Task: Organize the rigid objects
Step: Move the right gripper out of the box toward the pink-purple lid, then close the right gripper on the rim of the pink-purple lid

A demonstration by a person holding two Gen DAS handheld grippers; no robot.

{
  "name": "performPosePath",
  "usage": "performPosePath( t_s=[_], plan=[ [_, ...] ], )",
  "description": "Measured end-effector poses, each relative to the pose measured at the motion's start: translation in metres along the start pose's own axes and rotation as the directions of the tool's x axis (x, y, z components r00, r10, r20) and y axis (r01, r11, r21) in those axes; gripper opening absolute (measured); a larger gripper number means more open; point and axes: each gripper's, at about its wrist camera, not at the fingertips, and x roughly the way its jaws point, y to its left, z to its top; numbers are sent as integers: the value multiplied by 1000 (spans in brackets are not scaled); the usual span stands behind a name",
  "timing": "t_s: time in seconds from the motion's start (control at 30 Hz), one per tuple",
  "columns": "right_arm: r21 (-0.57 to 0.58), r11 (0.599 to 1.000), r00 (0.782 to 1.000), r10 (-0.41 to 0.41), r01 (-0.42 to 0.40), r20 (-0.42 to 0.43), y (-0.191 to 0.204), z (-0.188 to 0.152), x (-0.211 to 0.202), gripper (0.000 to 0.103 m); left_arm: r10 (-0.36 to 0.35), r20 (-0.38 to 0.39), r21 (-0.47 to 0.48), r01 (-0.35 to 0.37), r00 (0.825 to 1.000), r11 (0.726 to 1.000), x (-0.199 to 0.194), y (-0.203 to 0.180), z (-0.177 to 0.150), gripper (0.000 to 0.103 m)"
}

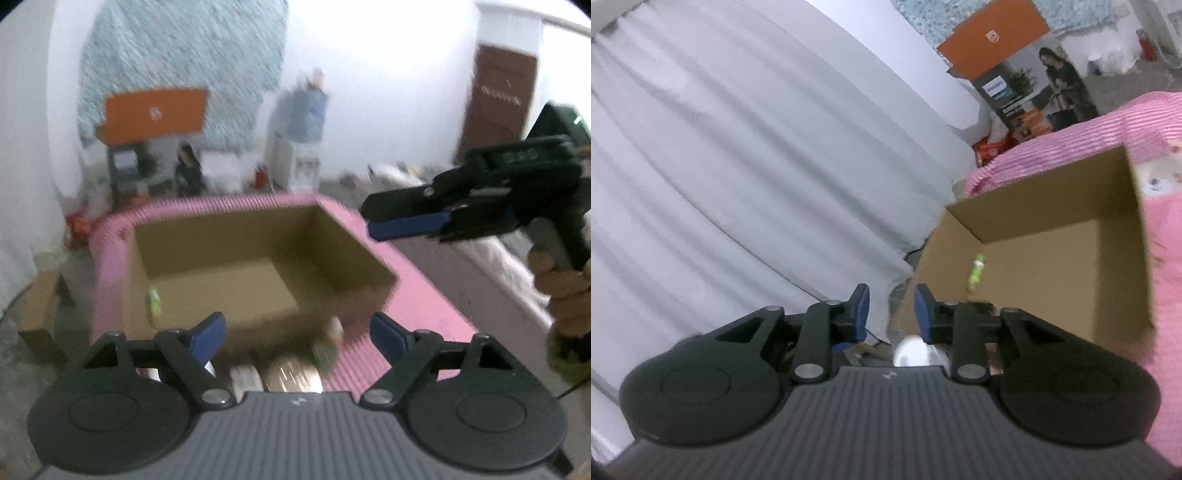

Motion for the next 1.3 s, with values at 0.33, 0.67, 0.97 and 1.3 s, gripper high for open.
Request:
performPosePath(
  t_s=[0.33, 0.67, 0.97, 1.3],
  plan=[
    [14, 967, 951, -248, 254, -183, -58, -122, 23, 31, -30, -316, 124, 73, 948, 990, 53, -42, -74, 85],
    [-116, 928, 890, -372, 353, -263, -73, -144, 65, 31, -14, -411, 141, 78, 911, 987, 82, -57, -95, 65],
    [-149, 924, 880, -381, 352, -284, -83, -147, 74, 17, -7, -408, 148, 73, 913, 986, 95, -62, -90, 63],
    [-114, 911, 876, -413, 397, -248, -93, -138, 55, 18, -16, -362, 161, 80, 932, 984, 113, -71, -84, 64]
  ],
)
